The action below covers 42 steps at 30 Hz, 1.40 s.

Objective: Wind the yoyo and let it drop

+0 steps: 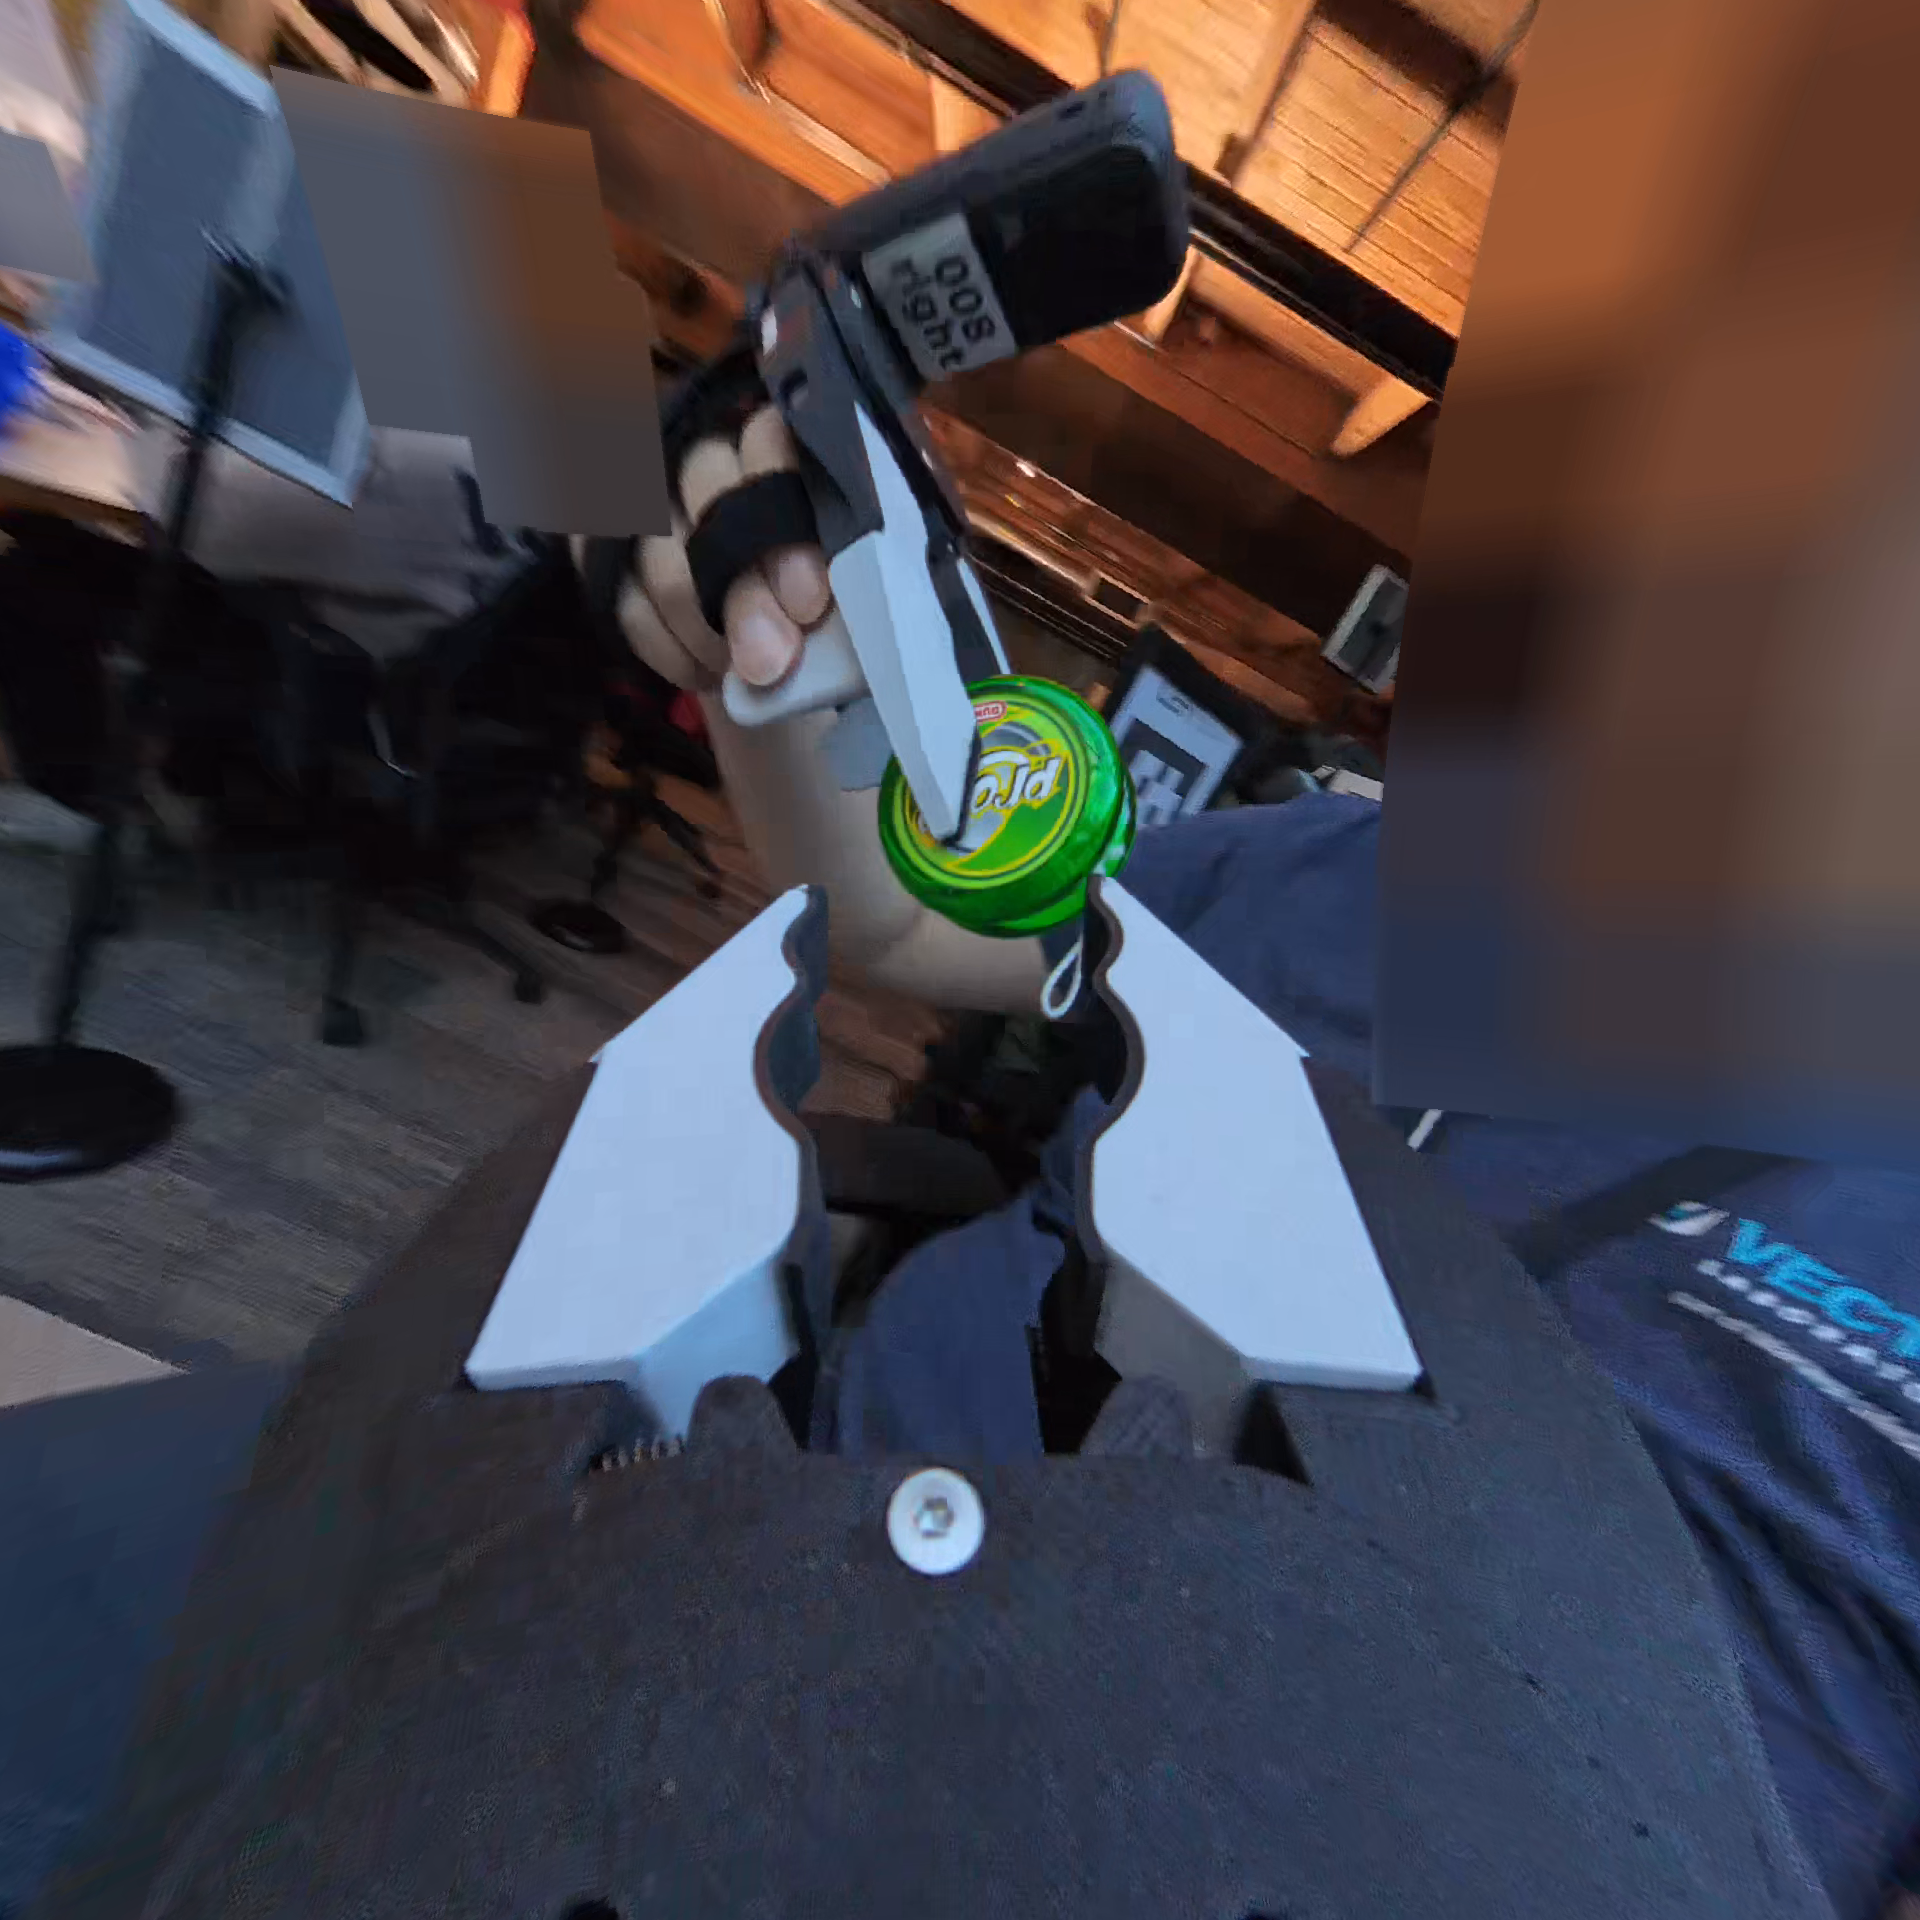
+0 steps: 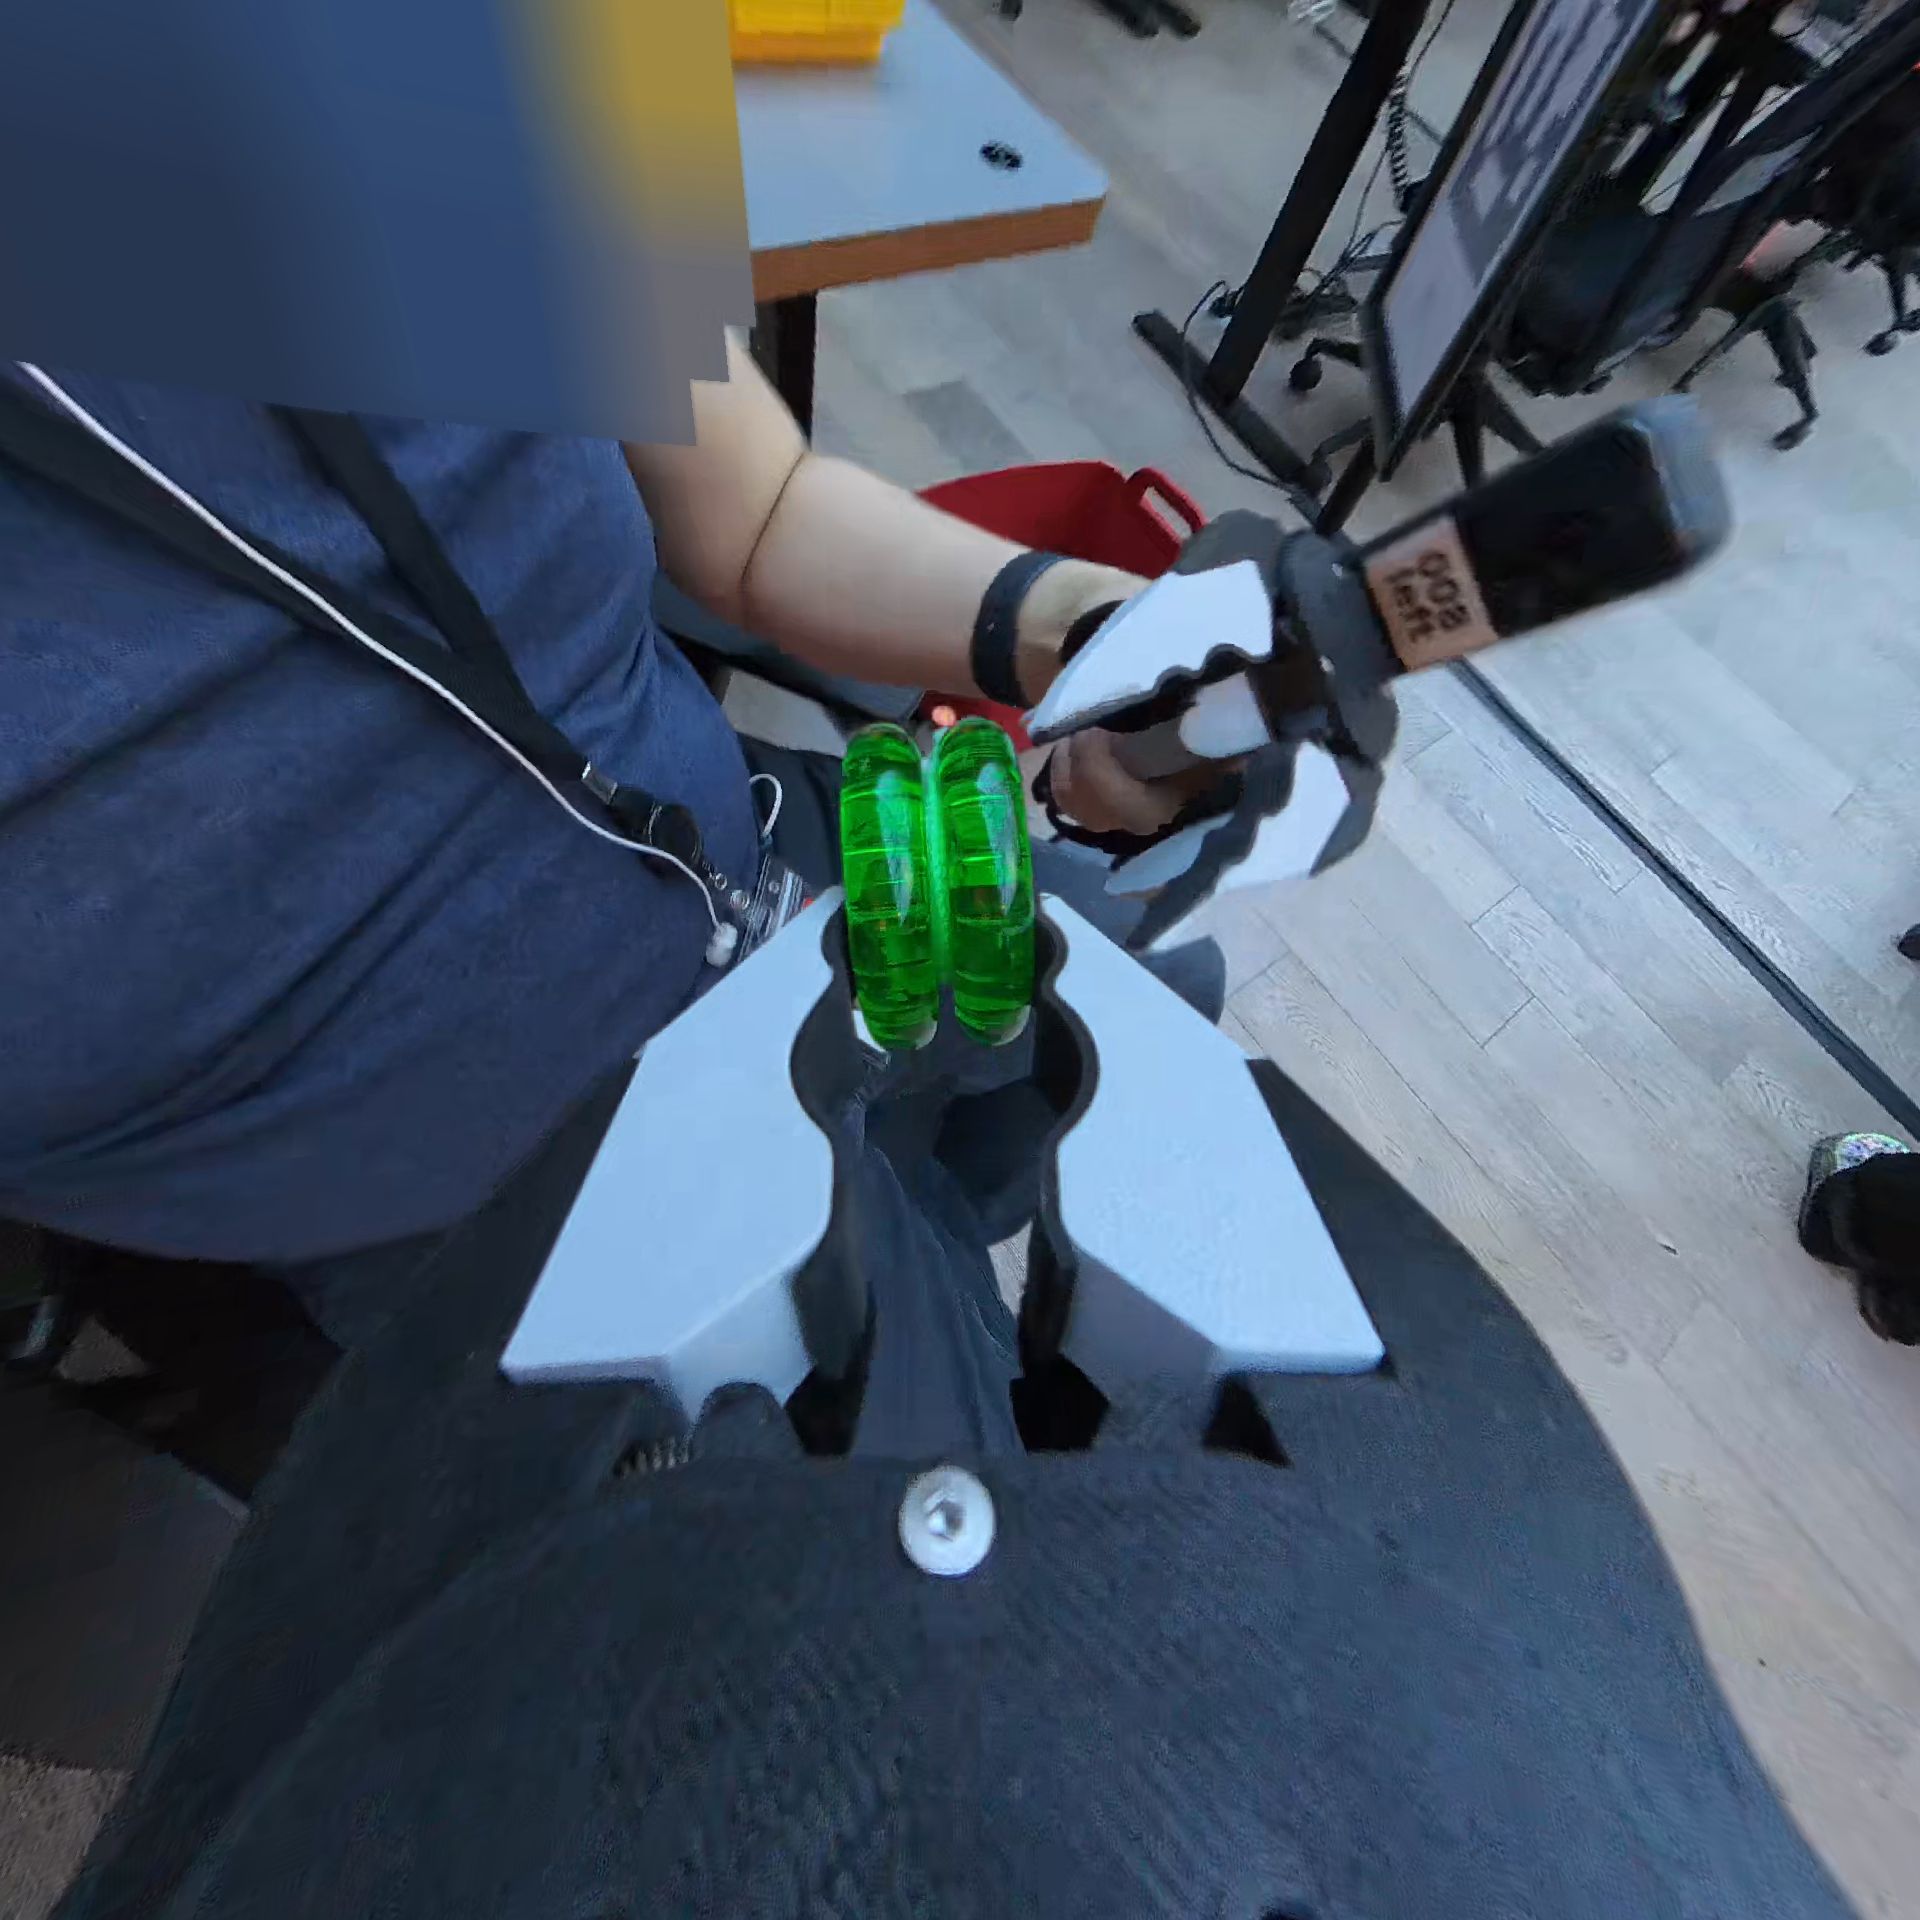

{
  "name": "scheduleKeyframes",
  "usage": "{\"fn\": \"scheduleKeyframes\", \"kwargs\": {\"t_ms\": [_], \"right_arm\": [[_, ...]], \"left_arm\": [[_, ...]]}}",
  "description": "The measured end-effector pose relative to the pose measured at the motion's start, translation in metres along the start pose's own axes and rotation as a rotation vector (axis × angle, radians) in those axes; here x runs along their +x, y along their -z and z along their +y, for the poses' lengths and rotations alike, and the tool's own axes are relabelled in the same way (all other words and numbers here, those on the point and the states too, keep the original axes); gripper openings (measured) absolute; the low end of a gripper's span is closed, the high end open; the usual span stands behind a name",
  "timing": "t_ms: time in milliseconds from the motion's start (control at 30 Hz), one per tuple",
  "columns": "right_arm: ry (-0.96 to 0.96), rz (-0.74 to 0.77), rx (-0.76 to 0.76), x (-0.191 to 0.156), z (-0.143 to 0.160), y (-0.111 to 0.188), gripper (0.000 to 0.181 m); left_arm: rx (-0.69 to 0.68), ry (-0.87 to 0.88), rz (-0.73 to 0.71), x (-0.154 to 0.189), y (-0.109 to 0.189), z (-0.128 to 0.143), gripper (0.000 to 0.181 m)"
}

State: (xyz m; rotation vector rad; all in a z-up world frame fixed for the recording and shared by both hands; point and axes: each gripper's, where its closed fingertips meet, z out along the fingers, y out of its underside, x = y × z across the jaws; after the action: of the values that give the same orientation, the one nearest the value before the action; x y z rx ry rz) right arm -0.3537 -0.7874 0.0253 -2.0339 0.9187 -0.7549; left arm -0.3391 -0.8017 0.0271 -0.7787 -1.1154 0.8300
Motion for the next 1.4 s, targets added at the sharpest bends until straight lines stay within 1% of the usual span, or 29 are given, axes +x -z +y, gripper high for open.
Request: {"fn": "scheduleKeyframes", "kwargs": {"t_ms": [33, 100, 167, 233, 300, 333, 400, 467, 500, 567, 667, 733, 867, 900, 1100, 1233, 1400], "right_arm": [[-0.027, 0.023, 0.019, 0.003, -0.002, 0.007, 0.027], [-0.066, 0.047, 0.028, 0.007, -0.007, 0.018, 0.027], [-0.083, 0.071, 0.010, 0.011, -0.012, 0.026, 0.027], [-0.087, 0.112, -0.024, 0.016, -0.017, 0.031, 0.027], [-0.090, 0.150, -0.050, 0.020, -0.022, 0.034, 0.027], [-0.089, 0.161, -0.060, 0.021, -0.024, 0.034, 0.027], [-0.079, 0.174, -0.073, 0.021, -0.028, 0.035, 0.027], [-0.063, 0.187, -0.068, 0.021, -0.034, 0.035, 0.028], [-0.062, 0.184, -0.067, 0.021, -0.037, 0.035, 0.027], [-0.053, 0.190, -0.072, 0.021, -0.041, 0.035, 0.027], [-0.047, 0.185, -0.078, 0.021, -0.044, 0.034, 0.027], [-0.043, 0.185, -0.083, 0.021, -0.044, 0.033, 0.027], [-0.047, 0.175, -0.070, 0.022, -0.043, 0.033, 0.027], [-0.048, 0.172, -0.068, 0.022, -0.042, 0.033, 0.027], [-0.061, 0.176, -0.058, 0.025, -0.037, 0.038, 0.027], [-0.063, 0.175, -0.044, 0.023, -0.038, 0.040, 0.026], [-0.054, 0.172, -0.044, 0.019, -0.036, 0.042, 0.028]], "left_arm": [[0.058, -0.083, -0.056, 0.001, 0.005, -0.006, 0.043], [0.129, -0.208, -0.120, 0.011, 0.007, -0.013, 0.037], [0.123, -0.294, -0.180, 0.020, 0.000, -0.015, 0.035], [0.110, -0.394, -0.280, 0.025, -0.009, -0.021, 0.035], [0.087, -0.518, -0.399, 0.028, -0.017, -0.026, 0.033], [0.066, -0.584, -0.465, 0.028, -0.020, -0.027, 0.029], [0.001, -0.699, -0.604, 0.022, -0.024, -0.025, 0.026], [-0.056, -0.768, -0.704, 0.015, -0.025, -0.021, 0.025], [-0.059, -0.784, -0.730, 0.013, -0.025, -0.020, 0.025], [-0.021, -0.779, -0.728, 0.016, -0.028, -0.020, 0.023], [0.039, -0.766, -0.703, 0.021, -0.030, -0.023, 0.011], [0.060, -0.788, -0.722, 0.022, -0.028, -0.026, 0.000], [0.027, -0.824, -0.787, 0.013, -0.026, -0.023, 0.004], [0.022, -0.821, -0.783, 0.012, -0.027, -0.022, 0.000], [0.059, -0.773, -0.732, 0.017, -0.028, -0.021, 0.002], [0.080, -0.753, -0.706, 0.019, -0.028, -0.021, 0.000], [0.118, -0.708, -0.631, 0.026, -0.031, -0.020, 0.000]]}}
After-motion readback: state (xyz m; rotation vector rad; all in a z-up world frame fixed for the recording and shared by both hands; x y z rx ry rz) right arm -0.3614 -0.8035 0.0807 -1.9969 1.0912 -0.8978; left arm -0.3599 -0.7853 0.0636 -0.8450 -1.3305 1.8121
